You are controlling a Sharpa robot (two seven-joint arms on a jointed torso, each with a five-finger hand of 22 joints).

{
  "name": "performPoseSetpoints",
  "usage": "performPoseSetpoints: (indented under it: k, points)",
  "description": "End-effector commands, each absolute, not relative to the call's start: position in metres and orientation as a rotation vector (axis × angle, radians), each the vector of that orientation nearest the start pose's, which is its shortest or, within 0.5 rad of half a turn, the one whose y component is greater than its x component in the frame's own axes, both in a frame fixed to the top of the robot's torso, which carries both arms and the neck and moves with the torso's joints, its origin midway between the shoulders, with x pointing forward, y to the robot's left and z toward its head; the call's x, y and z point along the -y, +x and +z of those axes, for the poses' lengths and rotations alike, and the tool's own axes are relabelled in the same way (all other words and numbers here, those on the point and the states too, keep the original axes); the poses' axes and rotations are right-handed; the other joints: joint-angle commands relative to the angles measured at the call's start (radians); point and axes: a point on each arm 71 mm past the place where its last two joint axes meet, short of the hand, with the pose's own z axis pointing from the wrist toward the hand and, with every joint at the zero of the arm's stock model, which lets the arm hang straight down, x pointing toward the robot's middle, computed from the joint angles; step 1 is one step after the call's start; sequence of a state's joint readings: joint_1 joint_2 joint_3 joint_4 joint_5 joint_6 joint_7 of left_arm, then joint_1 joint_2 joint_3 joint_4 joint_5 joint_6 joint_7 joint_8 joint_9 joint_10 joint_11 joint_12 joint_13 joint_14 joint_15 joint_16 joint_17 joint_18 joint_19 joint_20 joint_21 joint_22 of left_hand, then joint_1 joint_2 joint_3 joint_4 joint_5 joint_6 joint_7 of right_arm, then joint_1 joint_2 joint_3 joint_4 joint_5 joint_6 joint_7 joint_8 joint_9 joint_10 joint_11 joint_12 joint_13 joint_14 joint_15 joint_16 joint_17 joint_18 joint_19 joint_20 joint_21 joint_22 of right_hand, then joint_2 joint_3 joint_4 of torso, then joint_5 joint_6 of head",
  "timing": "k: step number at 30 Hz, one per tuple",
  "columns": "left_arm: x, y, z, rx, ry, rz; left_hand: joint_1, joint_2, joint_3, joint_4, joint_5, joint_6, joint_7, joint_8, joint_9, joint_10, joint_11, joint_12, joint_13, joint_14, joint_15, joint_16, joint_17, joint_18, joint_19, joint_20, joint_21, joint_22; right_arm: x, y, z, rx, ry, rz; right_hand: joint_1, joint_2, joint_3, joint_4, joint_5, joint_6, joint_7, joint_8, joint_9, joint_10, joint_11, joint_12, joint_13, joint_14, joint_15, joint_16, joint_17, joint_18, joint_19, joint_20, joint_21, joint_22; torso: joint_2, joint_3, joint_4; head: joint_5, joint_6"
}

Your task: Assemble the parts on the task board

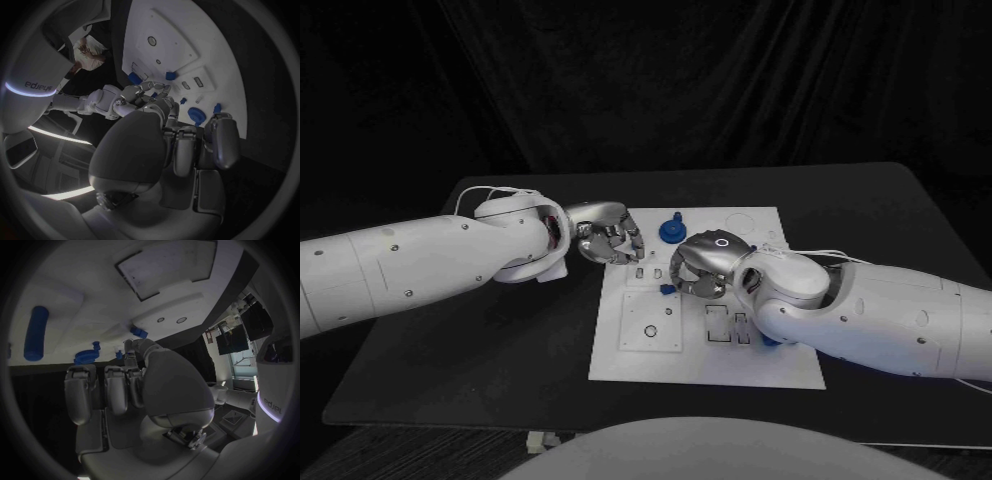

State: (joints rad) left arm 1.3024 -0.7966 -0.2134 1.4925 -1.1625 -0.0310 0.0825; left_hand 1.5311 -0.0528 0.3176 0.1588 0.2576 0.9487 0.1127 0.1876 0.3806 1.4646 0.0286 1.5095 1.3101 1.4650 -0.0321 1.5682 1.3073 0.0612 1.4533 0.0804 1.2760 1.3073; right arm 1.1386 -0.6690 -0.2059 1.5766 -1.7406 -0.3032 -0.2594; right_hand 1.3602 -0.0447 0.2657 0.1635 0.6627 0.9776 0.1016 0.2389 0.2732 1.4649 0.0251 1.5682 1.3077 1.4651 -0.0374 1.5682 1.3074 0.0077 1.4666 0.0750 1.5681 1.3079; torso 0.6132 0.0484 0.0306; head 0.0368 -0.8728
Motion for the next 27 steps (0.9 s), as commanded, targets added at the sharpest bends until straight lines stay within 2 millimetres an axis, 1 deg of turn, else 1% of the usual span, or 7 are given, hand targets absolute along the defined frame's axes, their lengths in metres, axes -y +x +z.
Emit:
performPoseSetpoints:
  k: [1,4,5,6,11,17,27]
  points:
    - [-0.175,0.471,-0.215,-2.034,0.216,-0.937,-0.001,0.012,0.002,0.010,0.008,-0.002,0.003,0.004,-0.003,0.056,0.002,-0.003,0.204,0.106,0.004,0.003,0.263,0.000,-0.005,0.000,-0.007,0.183,0.105,0.423,-0.257,-1.706,-0.460,0.648,-0.019,0.013,0.026,0.002,0.019,0.007,0.001,-0.003,-0.001,0.106,0.002,0.003,0.263,0.106,0.001,0.003,0.263,-0.008,0.104,-0.002,0.003,0.263,0.000,-0.0003,-0.0001,0.001,0.000]
    - [-0.175,0.471,-0.215,-2.037,0.209,-0.940,-0.001,0.014,0.002,0.011,0.010,-0.003,0.003,0.005,-0.004,0.056,0.002,-0.003,0.204,0.106,0.004,0.003,0.263,0.000,-0.005,0.000,-0.006,0.183,0.106,0.423,-0.257,-1.705,-0.458,0.654,-0.026,-0.004,0.035,-0.011,0.000,0.000,0.004,-0.009,-0.003,0.106,0.004,0.003,0.263,0.106,0.002,0.003,0.263,-0.008,0.104,-0.001,0.003,0.263,0.000,-0.0003,-0.0003,0.002,0.000]
    - [-0.175,0.471,-0.215,-2.038,0.208,-0.940,-0.001,0.014,0.002,0.011,0.010,-0.003,0.003,0.005,-0.004,0.056,0.002,-0.003,0.204,0.106,0.004,0.003,0.263,0.000,-0.005,0.000,-0.006,0.183,0.106,0.423,-0.257,-1.708,-0.461,0.656,-0.034,-0.011,0.033,-0.016,-0.072,-0.011,0.004,-0.016,-0.006,0.106,0.004,0.003,0.263,0.106,0.001,0.003,0.263,-0.008,0.104,0.002,0.003,0.263,0.000,-0.0003,-0.0007,0.002,0.000]
    - [-0.175,0.471,-0.215,-2.039,0.207,-0.941,-0.001,0.015,0.002,0.012,0.012,-0.003,0.003,0.005,-0.004,0.055,0.002,-0.004,0.203,0.106,0.005,0.003,0.263,0.000,-0.005,0.000,-0.007,0.183,0.105,0.422,-0.257,-1.712,-0.466,0.658,-0.058,-0.035,0.007,-0.017,-0.268,-0.025,0.007,-0.028,-0.012,0.106,0.007,0.003,0.263,0.106,0.006,0.003,0.263,-0.008,0.104,0.005,0.003,0.263,0.000,-0.0002,-0.0008,0.002,0.000]
    - [-0.175,0.471,-0.215,-2.041,0.205,-0.943,-0.001,0.015,0.002,0.012,0.012,-0.003,0.003,0.005,-0.004,0.055,0.002,-0.004,0.203,0.106,0.005,0.003,0.263,0.000,-0.005,0.000,-0.007,0.183,0.102,0.421,-0.258,-1.722,-0.485,0.669,-0.093,-0.077,-0.044,-0.005,-0.448,-0.064,0.017,-0.054,-0.026,0.106,0.011,0.003,0.263,0.106,0.010,0.003,0.263,-0.008,0.104,0.007,0.003,0.263,-0.001,-0.0002,-0.0010,0.005,0.000]
    - [-0.175,0.471,-0.216,-2.042,0.204,-0.943,0.000,0.015,0.002,0.012,0.014,-0.004,0.003,0.005,-0.005,0.055,0.002,-0.005,0.203,0.106,0.005,0.003,0.263,0.000,-0.005,0.000,-0.007,0.183,0.099,0.420,-0.259,-1.732,-0.510,0.669,-0.083,-0.118,-0.101,0.040,-0.547,-0.112,0.021,-0.063,-0.033,0.106,0.008,0.003,0.263,0.106,0.008,0.003,0.263,-0.007,0.104,0.007,0.002,0.263,0.000,-0.0002,-0.0003,0.005,0.000]
    - [-0.176,0.471,-0.216,-2.045,0.203,-0.942,0.000,0.015,0.002,0.012,0.014,-0.004,0.003,0.005,-0.005,0.055,0.002,-0.005,0.203,0.106,0.005,0.003,0.263,0.000,-0.005,0.000,-0.007,0.183,0.092,0.419,-0.266,-1.745,-0.528,0.666,-0.012,-0.125,-0.114,0.074,-0.532,-0.132,0.018,-0.025,-0.021,0.106,0.005,0.003,0.263,0.106,0.004,0.003,0.263,-0.007,0.103,0.003,0.001,0.262,0.000,-0.0001,0.0007,0.003,0.000]
